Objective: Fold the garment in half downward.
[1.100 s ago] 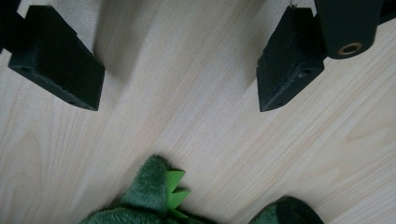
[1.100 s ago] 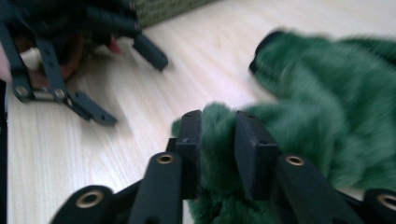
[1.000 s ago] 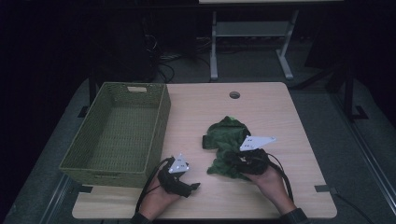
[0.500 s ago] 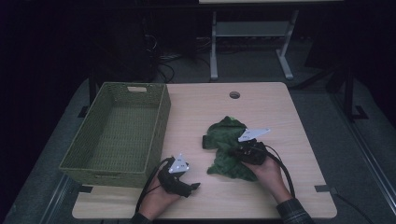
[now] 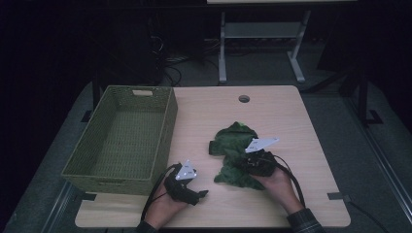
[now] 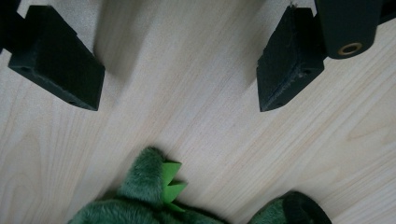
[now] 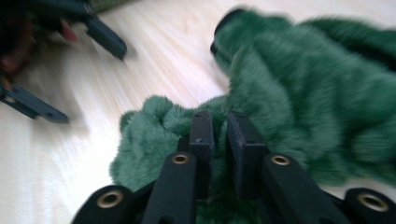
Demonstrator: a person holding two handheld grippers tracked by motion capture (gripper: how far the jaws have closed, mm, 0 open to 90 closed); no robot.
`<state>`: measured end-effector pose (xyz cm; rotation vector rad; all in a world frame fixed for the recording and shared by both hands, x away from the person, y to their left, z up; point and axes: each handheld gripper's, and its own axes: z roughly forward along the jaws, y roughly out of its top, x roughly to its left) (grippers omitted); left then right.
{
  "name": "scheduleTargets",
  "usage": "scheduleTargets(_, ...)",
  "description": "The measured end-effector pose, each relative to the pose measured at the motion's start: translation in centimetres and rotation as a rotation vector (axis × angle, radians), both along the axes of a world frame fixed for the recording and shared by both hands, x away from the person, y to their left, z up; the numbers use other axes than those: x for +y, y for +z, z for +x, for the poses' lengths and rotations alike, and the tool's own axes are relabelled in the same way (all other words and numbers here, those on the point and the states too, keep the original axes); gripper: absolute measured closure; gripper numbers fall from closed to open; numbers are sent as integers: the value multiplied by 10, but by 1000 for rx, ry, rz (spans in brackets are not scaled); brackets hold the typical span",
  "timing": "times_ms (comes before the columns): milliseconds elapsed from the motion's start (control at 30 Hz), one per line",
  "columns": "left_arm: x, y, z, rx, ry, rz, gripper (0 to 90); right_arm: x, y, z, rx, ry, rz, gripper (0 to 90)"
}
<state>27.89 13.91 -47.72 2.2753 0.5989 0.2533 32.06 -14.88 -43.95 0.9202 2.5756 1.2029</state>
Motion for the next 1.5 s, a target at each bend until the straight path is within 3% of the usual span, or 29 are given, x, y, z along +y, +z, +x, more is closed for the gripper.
scheduleTargets(233,0,0,0,5,2,-2,144,-37,14,-11,-49,-46,35,723)
scheduleTargets(633,-2,0,-1,3,5,-1,128,-83,8,-34,-51,-108,19,663)
scheduleTargets(933,-2,0,0,-2,4,1,130,-115,1,-51,-34,-149,51,633)
scheduleTargets(1267,-1,0,1,1,0,2,133,-131,-11,-59,12,-158,55,590)
scheduleTargets(1500,-1,0,1,2,-1,3,133,-130,-21,-65,51,-117,64,582)
